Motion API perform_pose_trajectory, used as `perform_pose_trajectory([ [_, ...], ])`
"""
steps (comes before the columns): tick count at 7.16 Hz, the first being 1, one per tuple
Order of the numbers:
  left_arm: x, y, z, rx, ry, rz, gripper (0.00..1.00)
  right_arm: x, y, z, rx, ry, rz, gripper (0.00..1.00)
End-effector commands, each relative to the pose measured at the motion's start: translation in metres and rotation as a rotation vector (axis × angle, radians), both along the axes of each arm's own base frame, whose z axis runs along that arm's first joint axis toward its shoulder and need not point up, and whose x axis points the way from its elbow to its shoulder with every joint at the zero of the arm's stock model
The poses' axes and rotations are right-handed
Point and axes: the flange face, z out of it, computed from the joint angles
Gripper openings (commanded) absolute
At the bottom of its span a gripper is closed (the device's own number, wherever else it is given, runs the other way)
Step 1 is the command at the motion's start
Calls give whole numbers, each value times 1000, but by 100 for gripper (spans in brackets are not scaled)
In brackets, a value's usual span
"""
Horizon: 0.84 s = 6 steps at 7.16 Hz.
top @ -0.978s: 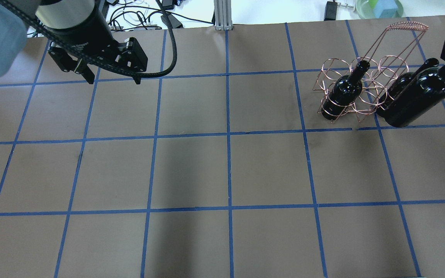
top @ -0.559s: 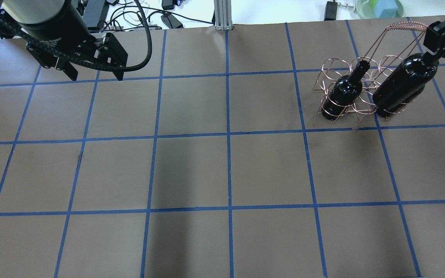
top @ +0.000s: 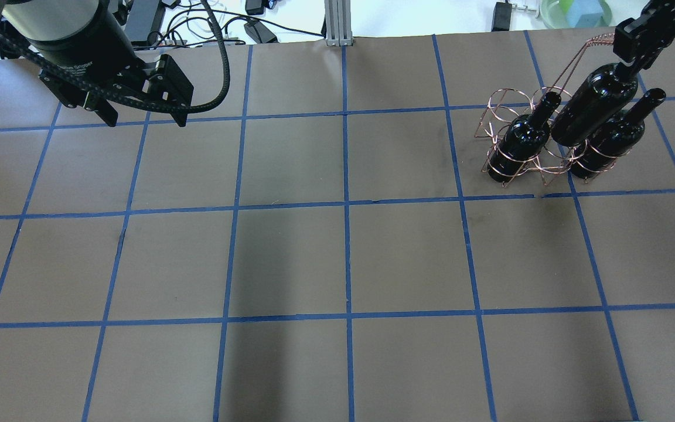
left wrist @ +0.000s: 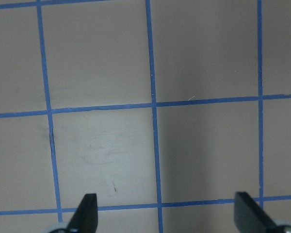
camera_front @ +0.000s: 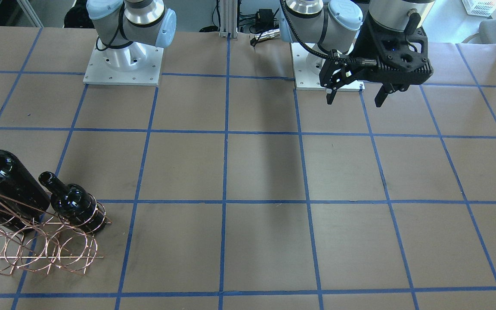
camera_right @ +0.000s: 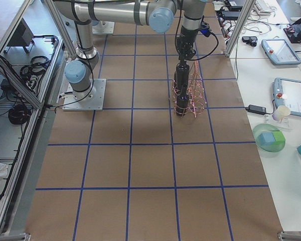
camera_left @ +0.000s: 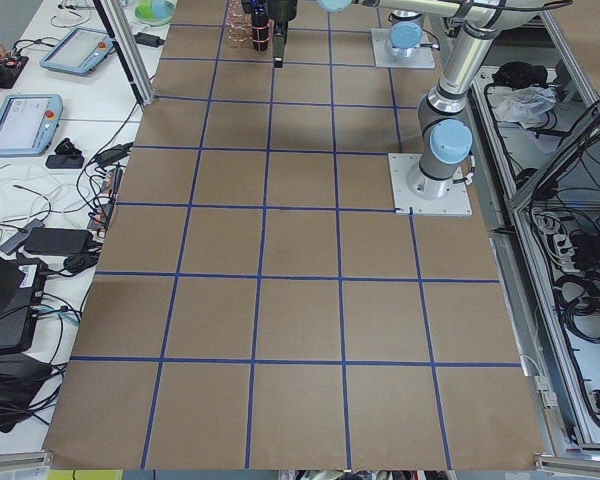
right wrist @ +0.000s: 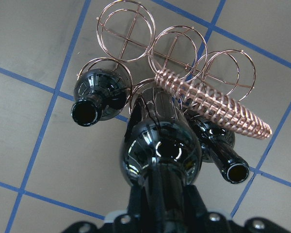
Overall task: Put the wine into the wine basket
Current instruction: 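Slide the bottle neck-first into the empty rack ring beside the other bottles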
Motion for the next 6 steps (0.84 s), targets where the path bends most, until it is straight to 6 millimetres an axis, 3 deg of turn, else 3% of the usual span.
perform_pose_trajectory([
  [1, 0, 1, -1, 2, 0, 0, 100, -2, -8, -8, 2, 4, 2, 0],
  [6, 0, 5, -4, 10, 3, 0, 100, -6, -11, -29, 66, 10, 32, 0],
])
